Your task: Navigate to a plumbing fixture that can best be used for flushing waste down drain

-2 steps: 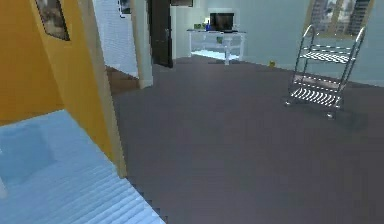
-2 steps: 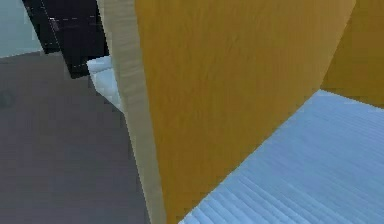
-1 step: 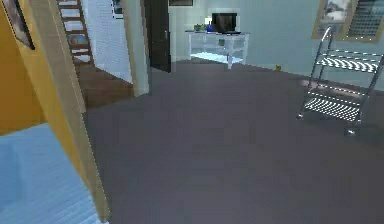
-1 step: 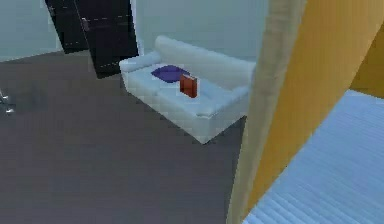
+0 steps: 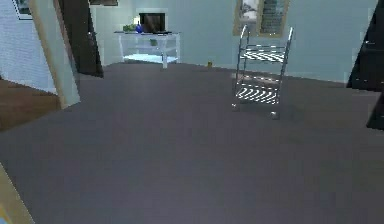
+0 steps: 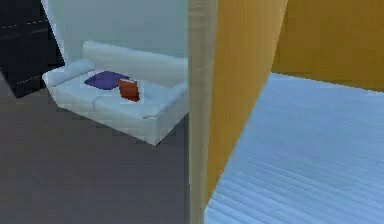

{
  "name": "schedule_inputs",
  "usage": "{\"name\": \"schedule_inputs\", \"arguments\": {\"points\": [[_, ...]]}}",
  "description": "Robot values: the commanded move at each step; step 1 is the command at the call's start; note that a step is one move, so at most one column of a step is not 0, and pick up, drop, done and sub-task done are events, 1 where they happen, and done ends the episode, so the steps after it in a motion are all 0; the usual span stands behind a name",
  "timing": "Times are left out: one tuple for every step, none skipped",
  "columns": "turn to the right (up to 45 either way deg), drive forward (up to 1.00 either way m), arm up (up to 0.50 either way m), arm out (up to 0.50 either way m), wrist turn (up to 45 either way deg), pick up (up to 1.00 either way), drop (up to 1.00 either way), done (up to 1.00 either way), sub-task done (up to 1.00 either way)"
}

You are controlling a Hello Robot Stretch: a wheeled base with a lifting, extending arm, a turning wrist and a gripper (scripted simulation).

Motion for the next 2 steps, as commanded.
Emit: {"name": "schedule_inputs", "arguments": {"points": [[0.0,1.00,0.00,0.00,0.0,0.00,0.00,0.00,0.00],[0.0,1.00,0.00,0.00,0.0,0.00,0.00,0.00,0.00]]}}
